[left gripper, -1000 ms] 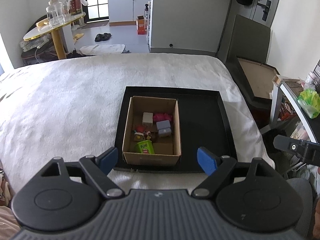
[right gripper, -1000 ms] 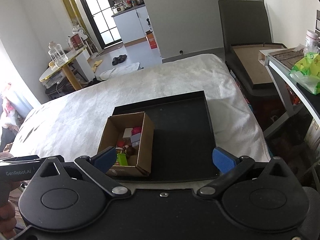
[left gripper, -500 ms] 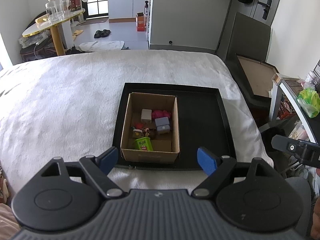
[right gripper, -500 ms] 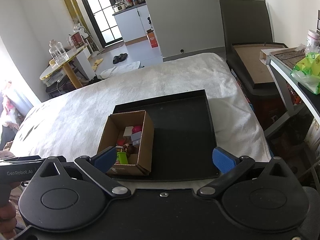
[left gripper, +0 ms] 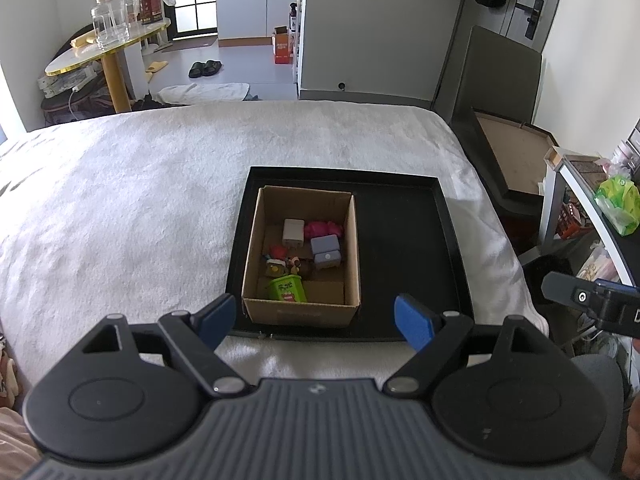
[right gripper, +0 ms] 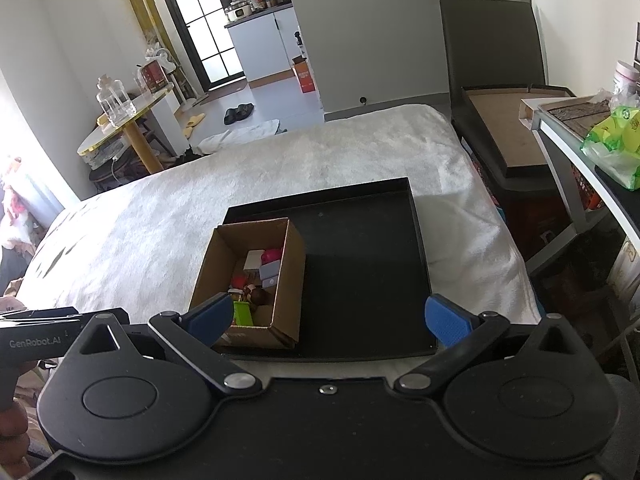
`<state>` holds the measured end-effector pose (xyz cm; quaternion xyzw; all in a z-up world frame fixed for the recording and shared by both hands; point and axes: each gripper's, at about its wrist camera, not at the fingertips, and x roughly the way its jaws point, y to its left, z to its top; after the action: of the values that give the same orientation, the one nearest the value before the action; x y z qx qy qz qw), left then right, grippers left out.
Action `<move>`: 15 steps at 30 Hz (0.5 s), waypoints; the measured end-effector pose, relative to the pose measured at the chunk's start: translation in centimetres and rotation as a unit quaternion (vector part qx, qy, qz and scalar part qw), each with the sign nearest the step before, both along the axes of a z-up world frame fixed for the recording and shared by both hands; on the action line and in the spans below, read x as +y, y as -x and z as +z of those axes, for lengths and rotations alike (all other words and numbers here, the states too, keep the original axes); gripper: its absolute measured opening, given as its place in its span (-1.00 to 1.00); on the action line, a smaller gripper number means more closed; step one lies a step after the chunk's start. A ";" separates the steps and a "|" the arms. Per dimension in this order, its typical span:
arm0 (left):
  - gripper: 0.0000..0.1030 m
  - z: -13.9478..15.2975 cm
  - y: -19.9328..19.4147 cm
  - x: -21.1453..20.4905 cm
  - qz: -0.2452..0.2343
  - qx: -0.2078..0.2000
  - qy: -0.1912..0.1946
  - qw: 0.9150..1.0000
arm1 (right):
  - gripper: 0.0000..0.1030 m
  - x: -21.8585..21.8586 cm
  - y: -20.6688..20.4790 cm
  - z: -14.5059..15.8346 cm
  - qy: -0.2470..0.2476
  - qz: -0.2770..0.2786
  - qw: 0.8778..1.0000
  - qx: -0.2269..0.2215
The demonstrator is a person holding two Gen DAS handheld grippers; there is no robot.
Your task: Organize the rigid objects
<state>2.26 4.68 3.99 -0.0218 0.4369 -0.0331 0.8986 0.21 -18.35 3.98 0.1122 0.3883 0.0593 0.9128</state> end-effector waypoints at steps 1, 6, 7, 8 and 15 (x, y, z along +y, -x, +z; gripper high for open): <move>0.66 0.0 0.0 0.0 0.000 0.000 0.000 1.000 | 1.00 0.0 0.0 0.0 0.001 0.001 1.000 0.000; 0.66 0.0 0.1 0.0 0.000 0.000 0.000 1.000 | 1.00 0.1 0.0 -0.1 0.005 0.001 1.000 0.003; 0.66 0.0 0.1 0.0 0.000 0.000 -0.001 1.000 | 1.00 0.1 0.0 -0.1 0.006 0.001 1.000 0.004; 0.66 0.0 0.1 0.1 0.000 0.000 -0.001 1.000 | 1.00 0.1 -0.1 -0.1 0.007 0.000 1.000 0.005; 0.66 0.0 0.1 0.1 0.000 0.001 -0.001 1.000 | 1.00 0.4 0.0 -0.1 0.018 0.000 1.000 0.007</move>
<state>2.18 4.73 3.98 -0.0215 0.4374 -0.0326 0.8984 0.26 -17.96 3.85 0.0960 0.3958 0.0515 0.9118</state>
